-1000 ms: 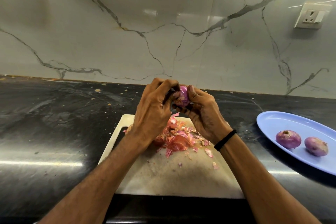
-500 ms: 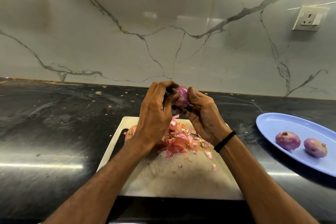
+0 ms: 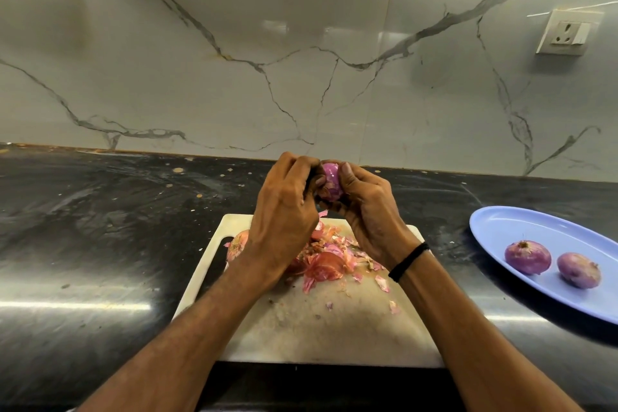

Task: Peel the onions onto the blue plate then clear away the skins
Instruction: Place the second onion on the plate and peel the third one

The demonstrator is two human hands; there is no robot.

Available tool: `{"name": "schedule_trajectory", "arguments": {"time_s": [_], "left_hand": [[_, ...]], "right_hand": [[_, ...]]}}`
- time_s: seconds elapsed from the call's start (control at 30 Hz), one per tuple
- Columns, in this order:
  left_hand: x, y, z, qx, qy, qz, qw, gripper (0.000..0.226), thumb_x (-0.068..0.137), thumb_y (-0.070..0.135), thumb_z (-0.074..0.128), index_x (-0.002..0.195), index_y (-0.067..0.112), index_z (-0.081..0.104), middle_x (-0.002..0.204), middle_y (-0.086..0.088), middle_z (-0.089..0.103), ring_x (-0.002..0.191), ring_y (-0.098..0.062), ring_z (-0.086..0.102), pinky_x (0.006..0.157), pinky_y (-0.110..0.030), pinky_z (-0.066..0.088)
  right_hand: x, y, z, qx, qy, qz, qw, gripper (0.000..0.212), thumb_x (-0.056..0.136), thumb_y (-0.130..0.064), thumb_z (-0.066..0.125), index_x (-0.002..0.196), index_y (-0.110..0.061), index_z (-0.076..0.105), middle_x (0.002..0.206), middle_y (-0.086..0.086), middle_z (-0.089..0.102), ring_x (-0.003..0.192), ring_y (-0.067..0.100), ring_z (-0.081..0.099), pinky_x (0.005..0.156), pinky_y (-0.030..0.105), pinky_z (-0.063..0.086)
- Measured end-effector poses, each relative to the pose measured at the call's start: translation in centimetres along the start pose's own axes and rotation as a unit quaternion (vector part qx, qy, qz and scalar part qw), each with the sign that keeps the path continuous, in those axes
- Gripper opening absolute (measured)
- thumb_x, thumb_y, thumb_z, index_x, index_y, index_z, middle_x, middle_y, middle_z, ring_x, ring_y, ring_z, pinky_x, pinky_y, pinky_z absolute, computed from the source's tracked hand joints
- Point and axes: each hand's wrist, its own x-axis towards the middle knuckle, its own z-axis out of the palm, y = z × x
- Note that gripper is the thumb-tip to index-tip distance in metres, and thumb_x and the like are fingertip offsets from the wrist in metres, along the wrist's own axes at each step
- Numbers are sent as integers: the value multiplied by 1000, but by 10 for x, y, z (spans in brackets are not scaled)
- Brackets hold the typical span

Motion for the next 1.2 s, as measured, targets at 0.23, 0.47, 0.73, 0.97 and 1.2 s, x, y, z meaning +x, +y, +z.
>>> {"name": "schedule_trajectory", "arguments": {"time_s": [0.23,0.47,0.73,0.97,1.2], "left_hand": [[-1,12,0,-23,12,-47,999,20,91,4,47,105,6,60,99,-5,55,84,-7,49,72,-8,44],[7,7,-14,-218,24,-209,953,19,89,24,72,108,20,74,100,7,75,94,-4,71,83,-25,59],[9,10,-19,-199,2,-180,963,23,84,23,76,107,21,75,97,11,74,92,1,70,81,-15,55],[8,8,-17,-186,10,-197,963,24,82,21,78,105,14,76,93,6,73,86,1,70,77,-13,55],[5,12,-17,-173,2,-235,956,22,78,21,82,98,14,78,85,7,74,77,-3,72,75,-20,60]], "right_hand": [[2,-3,3,82,0,33,996,43,89,-33,54,112,2,65,98,15,70,86,23,70,75,35,60],[3,-4,0,89,12,31,996,45,84,-28,60,117,1,63,115,20,66,98,28,69,82,39,61],[5,-1,-4,37,5,-8,999,44,85,-26,61,120,0,64,112,16,69,97,24,70,83,36,60],[6,5,-5,-32,5,-31,999,48,85,-27,62,124,1,62,121,23,65,105,32,68,82,38,60],[7,11,-7,-105,-8,-64,992,35,85,-30,64,115,-13,69,117,15,68,109,32,66,92,53,56]]}}
